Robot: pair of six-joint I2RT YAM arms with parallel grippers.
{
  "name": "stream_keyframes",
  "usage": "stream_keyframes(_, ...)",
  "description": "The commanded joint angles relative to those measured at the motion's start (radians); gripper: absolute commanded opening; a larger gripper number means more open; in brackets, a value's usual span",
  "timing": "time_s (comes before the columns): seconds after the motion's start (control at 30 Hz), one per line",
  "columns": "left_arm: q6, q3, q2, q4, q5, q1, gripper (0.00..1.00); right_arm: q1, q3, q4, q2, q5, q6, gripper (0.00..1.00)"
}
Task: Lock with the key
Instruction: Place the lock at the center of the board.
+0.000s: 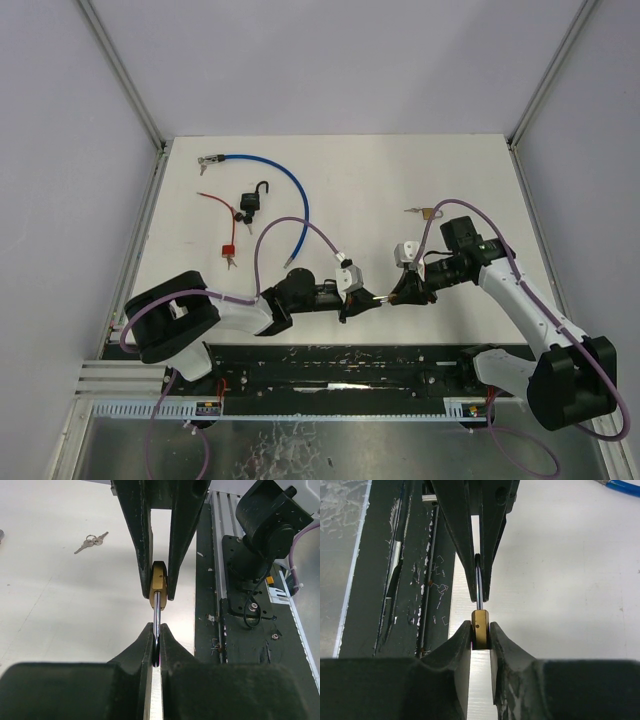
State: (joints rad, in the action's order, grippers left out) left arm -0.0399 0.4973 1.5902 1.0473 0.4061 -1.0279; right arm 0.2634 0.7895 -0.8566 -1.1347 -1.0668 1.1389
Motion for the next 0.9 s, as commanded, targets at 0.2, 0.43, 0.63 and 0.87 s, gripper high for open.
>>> stream_keyframes(0.2, -0.042, -0.039, -0.064, 0.157, -0.150, -0.008, 0.55, 0.000, 0.097, -0.076, 0.011, 0.068, -0.008, 0.00)
stream_keyframes(0.43, -0.094, -0.157, -0.207, 0.168, -0.326, 0.000, 0.82, -0.158, 0.131, 0.065, 0.000, 0.265, -0.271, 0.00)
stream_keyframes(0.63, -0.136, -0.190, -0.249, 0.081, -0.409, 0.018, 0.86, -0.277, 0.088, 0.314, -0.063, 0.631, -0.501, 0.02)
stream_keyframes(0.87, -0.155, -0.218, -0.257, 0.082, -0.425, 0.043, 0.87, -0.307, 0.073, 0.444, -0.171, 0.914, -0.608, 0.05)
